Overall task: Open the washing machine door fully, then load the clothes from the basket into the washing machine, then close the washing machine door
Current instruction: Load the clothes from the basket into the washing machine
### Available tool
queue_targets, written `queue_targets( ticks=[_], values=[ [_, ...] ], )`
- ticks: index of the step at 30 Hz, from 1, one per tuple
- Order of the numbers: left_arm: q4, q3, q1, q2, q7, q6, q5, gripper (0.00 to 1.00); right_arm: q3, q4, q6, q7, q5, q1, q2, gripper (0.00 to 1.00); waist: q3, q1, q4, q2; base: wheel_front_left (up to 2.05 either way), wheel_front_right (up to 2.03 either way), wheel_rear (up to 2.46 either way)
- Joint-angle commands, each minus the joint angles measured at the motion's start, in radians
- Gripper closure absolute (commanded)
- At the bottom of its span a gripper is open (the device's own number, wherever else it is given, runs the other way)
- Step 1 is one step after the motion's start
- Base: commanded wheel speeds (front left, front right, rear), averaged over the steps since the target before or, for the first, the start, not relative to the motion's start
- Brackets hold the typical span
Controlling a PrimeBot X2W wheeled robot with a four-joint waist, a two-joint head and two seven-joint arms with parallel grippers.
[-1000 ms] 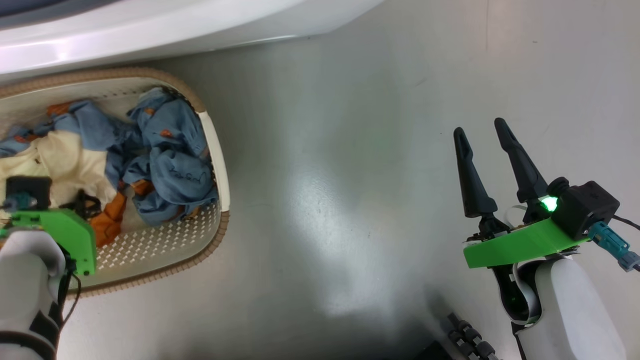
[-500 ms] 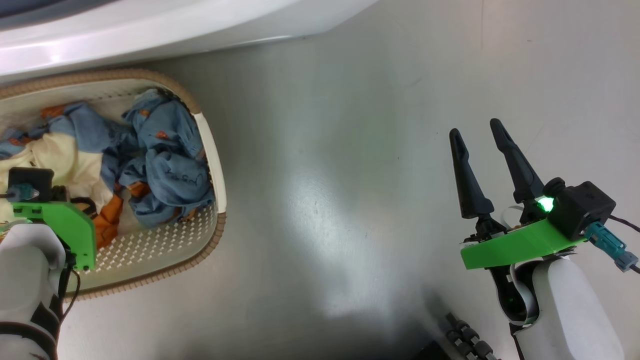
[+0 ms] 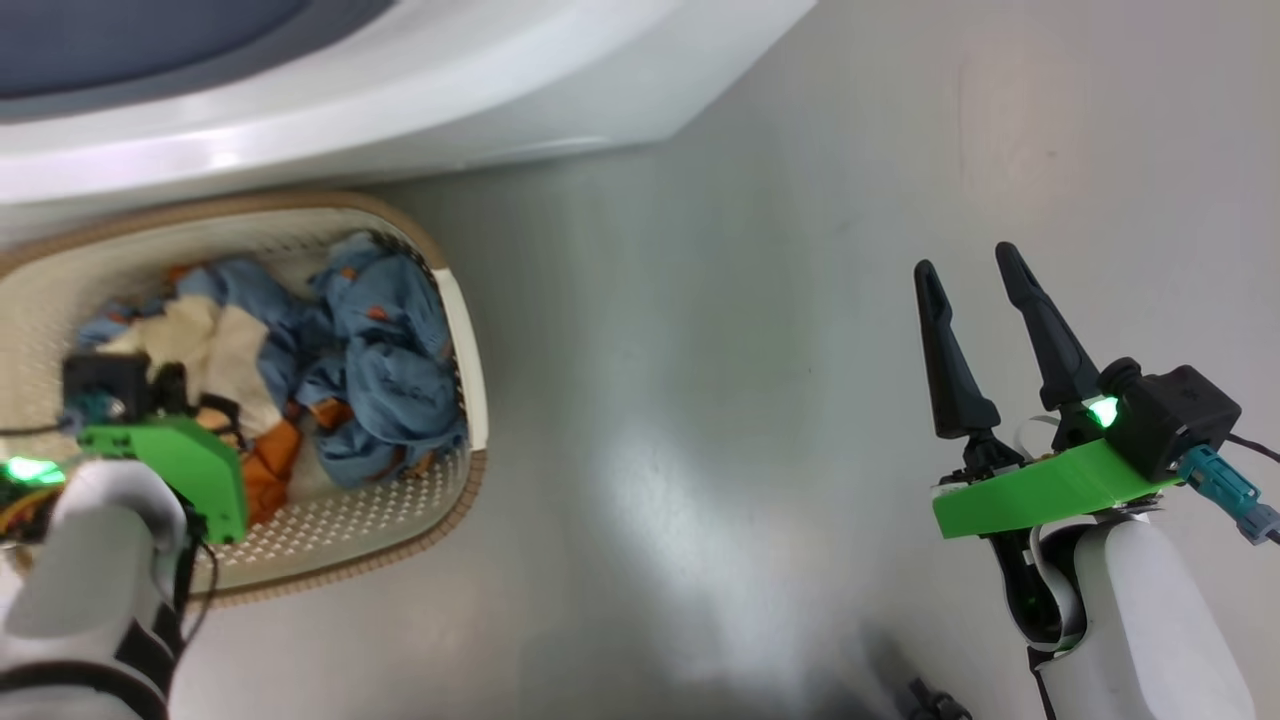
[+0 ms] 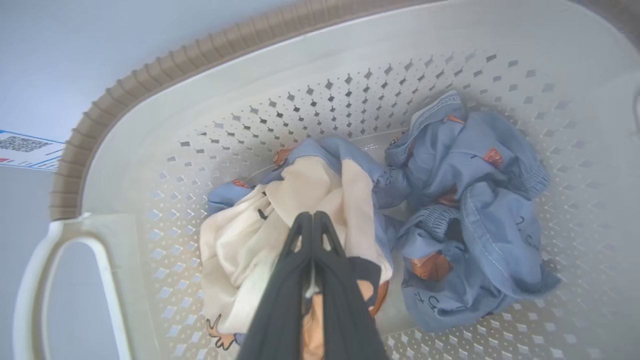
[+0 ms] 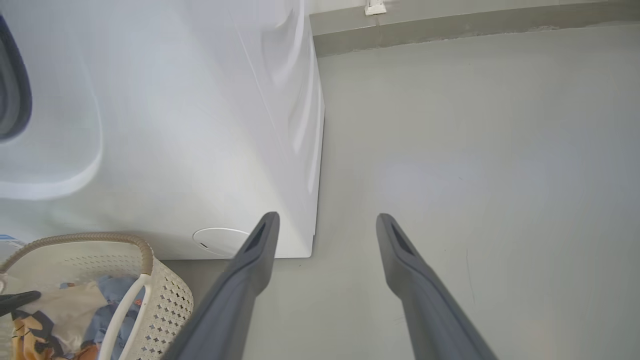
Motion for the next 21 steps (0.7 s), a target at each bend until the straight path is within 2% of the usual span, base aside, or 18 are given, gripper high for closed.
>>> queue_targets(
  ticks=[1,9,14,21],
  values=[
    [-0.018,0.028,0.051,0.036,-0.011,0.009,-0.015,1.00,0.015,-0.015,0.010,-0.012,-0.008,0.037,0.008,0.00,-0.048,0.0000,0.026,0.0000,0.00,0.00,0.00],
    [-0.171,0.070,0.150,0.025,-0.013,0.023,-0.046,1.00,0.006,-0.006,0.010,-0.012,-0.021,0.061,0.008,0.00,-0.123,0.0000,0.049,0.0000,0.00,0.00,0.00],
    [-0.350,0.112,0.258,0.016,-0.014,0.044,-0.052,1.00,0.005,0.003,0.010,-0.012,-0.024,0.078,0.008,0.00,-0.179,0.0000,0.061,0.0000,0.00,0.00,0.00],
    [-0.529,0.155,0.352,-0.006,-0.014,0.060,-0.051,1.00,0.003,0.014,0.010,-0.012,-0.029,0.102,0.008,0.00,-0.256,0.0000,0.074,0.0000,0.00,0.00,0.00]
  ],
)
